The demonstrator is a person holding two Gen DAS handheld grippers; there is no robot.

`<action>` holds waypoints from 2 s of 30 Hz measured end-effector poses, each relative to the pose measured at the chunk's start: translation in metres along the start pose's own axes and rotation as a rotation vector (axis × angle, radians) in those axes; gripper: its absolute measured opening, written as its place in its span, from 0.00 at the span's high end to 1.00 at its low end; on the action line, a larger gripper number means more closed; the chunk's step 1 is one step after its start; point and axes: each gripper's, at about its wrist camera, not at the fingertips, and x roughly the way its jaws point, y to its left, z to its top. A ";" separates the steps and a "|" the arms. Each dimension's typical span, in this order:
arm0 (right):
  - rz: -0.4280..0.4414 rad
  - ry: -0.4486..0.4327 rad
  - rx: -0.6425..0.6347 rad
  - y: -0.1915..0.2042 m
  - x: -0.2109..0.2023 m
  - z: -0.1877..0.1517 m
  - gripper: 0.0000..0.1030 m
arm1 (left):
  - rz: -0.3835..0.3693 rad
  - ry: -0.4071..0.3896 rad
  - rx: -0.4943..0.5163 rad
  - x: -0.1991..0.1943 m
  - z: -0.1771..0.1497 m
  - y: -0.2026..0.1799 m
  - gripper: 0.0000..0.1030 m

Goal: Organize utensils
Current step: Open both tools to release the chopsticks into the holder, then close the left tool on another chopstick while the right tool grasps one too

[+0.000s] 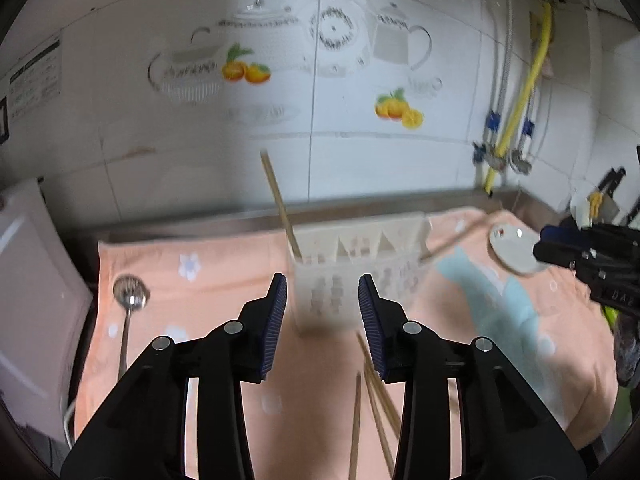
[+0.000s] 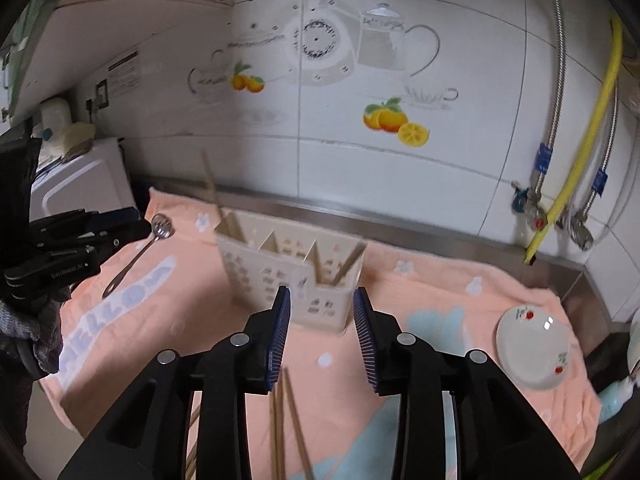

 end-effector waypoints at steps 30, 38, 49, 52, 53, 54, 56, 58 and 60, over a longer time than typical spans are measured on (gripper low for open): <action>-0.056 0.134 0.164 0.004 0.001 -0.191 0.69 | -0.028 0.320 -0.041 0.014 -0.208 -0.014 0.78; -0.050 0.163 0.161 0.004 0.011 -0.208 0.70 | -0.016 0.311 -0.029 0.016 -0.209 -0.015 0.83; -0.056 0.199 0.127 0.004 0.027 -0.219 0.77 | -0.001 0.299 -0.019 0.018 -0.210 -0.019 0.83; -0.053 0.205 0.125 0.002 0.031 -0.220 0.78 | 0.000 0.293 -0.020 0.017 -0.210 -0.019 0.83; -0.052 0.208 0.124 0.002 0.032 -0.220 0.79 | -0.001 0.292 -0.020 0.018 -0.211 -0.019 0.83; -0.051 0.211 0.123 0.002 0.033 -0.221 0.80 | -0.001 0.292 -0.021 0.018 -0.211 -0.019 0.83; -0.048 0.212 0.121 0.002 0.035 -0.221 0.81 | 0.000 0.294 -0.024 0.018 -0.210 -0.019 0.83; -0.047 0.210 0.114 0.003 0.035 -0.221 0.81 | 0.002 0.295 -0.025 0.018 -0.210 -0.019 0.83; -0.045 0.211 0.111 0.003 0.037 -0.220 0.81 | 0.002 0.296 -0.022 0.018 -0.210 -0.020 0.83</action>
